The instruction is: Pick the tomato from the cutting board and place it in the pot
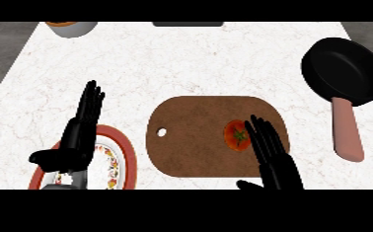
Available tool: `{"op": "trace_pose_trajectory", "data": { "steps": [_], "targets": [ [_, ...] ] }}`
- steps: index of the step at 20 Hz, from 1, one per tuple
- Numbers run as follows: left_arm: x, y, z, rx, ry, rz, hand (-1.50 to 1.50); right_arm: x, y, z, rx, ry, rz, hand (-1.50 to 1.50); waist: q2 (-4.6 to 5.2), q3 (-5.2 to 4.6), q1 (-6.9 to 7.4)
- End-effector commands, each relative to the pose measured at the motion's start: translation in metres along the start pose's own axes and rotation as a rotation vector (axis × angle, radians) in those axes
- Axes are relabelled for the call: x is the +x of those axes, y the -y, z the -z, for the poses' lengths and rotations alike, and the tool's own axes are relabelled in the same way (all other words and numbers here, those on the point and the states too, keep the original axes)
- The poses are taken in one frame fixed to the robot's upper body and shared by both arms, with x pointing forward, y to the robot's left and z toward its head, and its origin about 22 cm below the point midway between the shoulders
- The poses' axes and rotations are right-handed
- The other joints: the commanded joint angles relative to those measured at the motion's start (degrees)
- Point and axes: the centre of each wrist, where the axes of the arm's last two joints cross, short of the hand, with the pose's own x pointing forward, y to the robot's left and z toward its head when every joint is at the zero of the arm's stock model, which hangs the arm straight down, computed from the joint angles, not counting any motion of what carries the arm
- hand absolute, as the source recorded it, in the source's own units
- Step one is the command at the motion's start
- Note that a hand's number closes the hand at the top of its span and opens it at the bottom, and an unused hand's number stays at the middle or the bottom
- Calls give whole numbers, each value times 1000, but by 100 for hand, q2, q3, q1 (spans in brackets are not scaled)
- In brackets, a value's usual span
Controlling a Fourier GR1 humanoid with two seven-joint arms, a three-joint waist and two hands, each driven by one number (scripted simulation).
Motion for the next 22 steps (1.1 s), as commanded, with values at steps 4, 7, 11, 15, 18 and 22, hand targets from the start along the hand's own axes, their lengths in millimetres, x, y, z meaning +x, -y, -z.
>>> {"op": "trace_pose_trajectory", "data": {
  "steps": [4, 7, 11, 15, 18, 22],
  "targets": [
    [0, 3, 0, -2, 6, -8, 0, 1, -16, 18, 8, -19, 3, -150, 1, 0, 0],
    [-7, 18, 4, -26, -6, 5, 0, 8, -18, 23, 14, -1, 5, -150, 2, 0, -7],
    [1, -4, 8, 5, -12, -4, 0, 0, -14, 44, -131, 82, -62, 150, 3, 0, 5],
    [-4, 4, -4, 4, 12, -2, 0, -21, -38, 33, -189, 98, -71, 150, 4, 2, 12],
    [-4, 12, 12, 0, 8, 5, 0, -22, -13, 32, -197, 109, -67, 150, 1, 0, -12],
    [6, 14, 4, -11, 7, -6, 0, -17, -6, 86, -78, -148, -112, 150, 37, -8, 139]
  ]
}}
